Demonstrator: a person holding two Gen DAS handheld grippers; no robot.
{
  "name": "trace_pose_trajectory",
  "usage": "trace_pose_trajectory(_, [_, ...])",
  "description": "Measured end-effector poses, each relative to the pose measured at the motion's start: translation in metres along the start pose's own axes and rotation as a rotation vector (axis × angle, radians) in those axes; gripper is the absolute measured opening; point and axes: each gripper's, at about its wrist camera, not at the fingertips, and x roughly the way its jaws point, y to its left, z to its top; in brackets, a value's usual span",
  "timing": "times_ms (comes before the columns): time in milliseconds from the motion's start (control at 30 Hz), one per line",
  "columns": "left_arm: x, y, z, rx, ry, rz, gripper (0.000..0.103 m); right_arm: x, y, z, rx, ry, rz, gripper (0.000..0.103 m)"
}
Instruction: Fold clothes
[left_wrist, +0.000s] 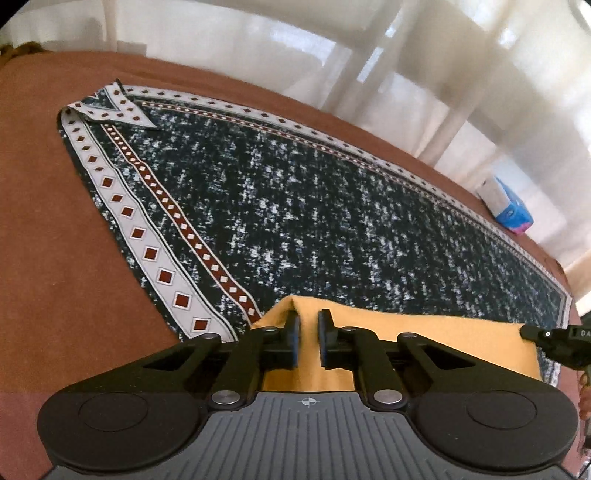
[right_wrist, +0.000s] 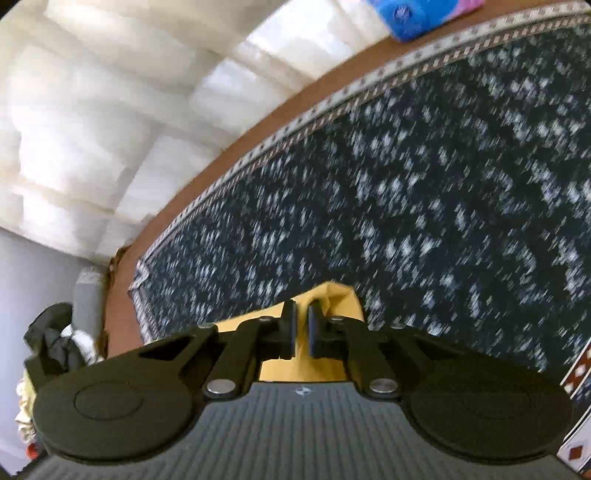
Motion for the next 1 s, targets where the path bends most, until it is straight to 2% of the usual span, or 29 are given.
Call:
trace_pose_trajectory(200, [0.005,0.006,-0.002,-0.013,0.003,-0.004,0.004,0.004,-0.009,-0.001,0.005,-0.013,-0.015,0.007])
trace_pose_trajectory(467, [0.003,0.012,-0.002,-0.038,-0.006,-0.002,0.011,0.005,-0.014,-0.001,-0.001,-0.015,0.002,0.006])
trace_pose_trajectory(500, [0.000,0.013,-0.002,-0.041,-0.015,0.006,0.014,0.004,-0.014,-0.001,-0.004,-0.015,-0.001,0.007])
trace_pose_trajectory(567, [-0.011,0.014,-0.002,-0.036,-0.053,0.076,0.044,0.001,-0.013,-0.001,-0.011,-0.017,-0.008,0.011])
trace_pose_trajectory(600, [-0.018,0.015,-0.003,-0.033,-0.074,0.120,0.050,-0.004,-0.013,-0.001,-0.016,-0.029,-0.023,0.013])
trace_pose_trajectory(633, [-0.025,0.018,-0.003,-0.038,-0.093,0.151,0.049,-0.008,-0.012,-0.002,-0.022,-0.042,-0.039,0.021])
trace_pose_trajectory(667, [-0.033,0.020,-0.003,-0.051,-0.108,0.151,0.048,-0.013,-0.011,-0.002,-0.028,-0.056,-0.061,0.024])
trace_pose_trajectory(700, [-0.041,0.019,-0.002,-0.064,-0.125,0.134,0.043,-0.013,-0.008,-0.006,-0.052,-0.053,-0.067,0.024])
trace_pose_trajectory(733, [-0.048,0.016,-0.002,-0.059,-0.139,0.109,0.042,-0.013,-0.004,-0.010,-0.079,-0.048,-0.070,0.023])
trace_pose_trajectory(800, [-0.059,-0.004,-0.003,0.011,-0.147,0.037,0.042,-0.012,0.003,-0.019,-0.133,-0.037,-0.077,0.023])
trace_pose_trajectory(867, [-0.057,-0.029,-0.011,0.116,-0.118,-0.014,0.042,-0.011,0.011,-0.027,-0.187,-0.026,-0.083,0.023])
trace_pose_trajectory(1000, [-0.031,-0.056,-0.042,0.276,-0.031,0.021,0.044,-0.009,0.025,-0.044,-0.295,-0.005,-0.097,0.023])
